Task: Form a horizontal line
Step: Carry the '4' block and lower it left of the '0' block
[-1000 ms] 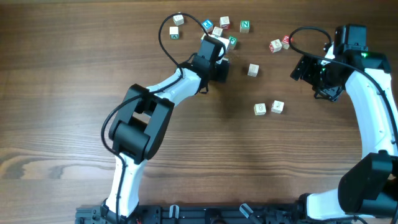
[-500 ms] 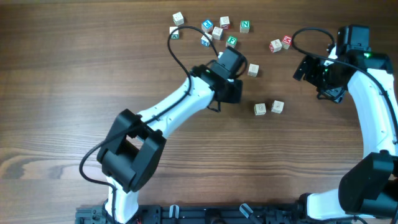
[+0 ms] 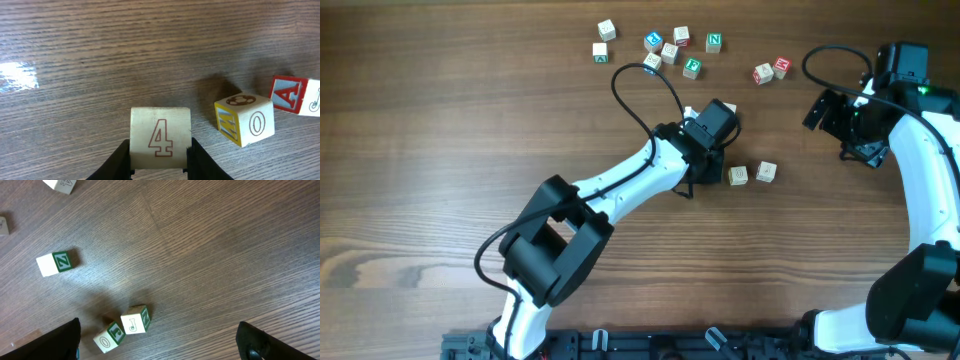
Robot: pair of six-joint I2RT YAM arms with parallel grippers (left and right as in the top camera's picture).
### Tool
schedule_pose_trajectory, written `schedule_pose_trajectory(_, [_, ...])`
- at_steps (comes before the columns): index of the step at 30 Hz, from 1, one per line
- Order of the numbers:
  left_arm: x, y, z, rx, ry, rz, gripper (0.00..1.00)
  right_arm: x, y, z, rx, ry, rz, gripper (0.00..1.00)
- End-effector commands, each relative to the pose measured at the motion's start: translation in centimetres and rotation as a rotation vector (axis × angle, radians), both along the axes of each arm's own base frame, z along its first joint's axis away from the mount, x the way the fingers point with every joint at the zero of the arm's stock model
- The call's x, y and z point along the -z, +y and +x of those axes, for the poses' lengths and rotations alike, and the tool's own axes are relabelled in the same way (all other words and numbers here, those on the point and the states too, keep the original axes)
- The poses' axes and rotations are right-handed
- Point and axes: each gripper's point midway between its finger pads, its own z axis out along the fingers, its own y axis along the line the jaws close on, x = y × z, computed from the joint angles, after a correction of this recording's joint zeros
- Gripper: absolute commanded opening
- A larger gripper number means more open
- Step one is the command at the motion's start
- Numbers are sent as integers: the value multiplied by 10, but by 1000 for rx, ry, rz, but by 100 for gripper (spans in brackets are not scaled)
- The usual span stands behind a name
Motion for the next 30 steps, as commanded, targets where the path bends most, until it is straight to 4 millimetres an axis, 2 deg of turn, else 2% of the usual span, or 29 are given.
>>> schedule_pose_trajectory(1, [7, -6, -8, 5, 3, 13, 31, -15, -6, 4, 0, -42, -33, 99])
schedule_pose_trajectory(11, [5, -10, -4, 5, -15, -7, 47, -15, -6, 5, 0, -46, -34, 99])
schedule_pose_trajectory(14, [4, -10, -4, 5, -17, -8, 46, -15, -6, 5, 0, -46, -34, 99])
schedule_pose_trajectory(17, [-11, -8, 3, -1, -41, -28, 46, -15, -7, 4, 1, -44, -40, 99])
schedule_pose_trajectory(19, [-24, -1, 14, -26, -82, -32, 46, -15, -7, 4, 2, -43, -39, 99])
schedule_pose_trajectory(20, [-29, 0, 23, -4, -116, -41, 45, -15, -7, 4, 1, -43, -39, 99])
schedule_pose_trajectory(22, [-34, 1, 36, -7, -153, -65, 25, -15, -7, 4, 1, -43, -39, 99])
schedule_pose_trajectory(25, [-41, -4, 58, -12, -216, -123, 4, -15, -7, 4, 1, -42, -39, 100])
schedule_pose_trajectory(28, [-44, -21, 66, 52, -253, -188, 4, -14, -6, 3, 2, -38, -38, 99])
schedule_pose_trajectory(30, [-33, -22, 65, 56, -237, -182, 4, -14, -6, 3, 2, -36, -38, 100])
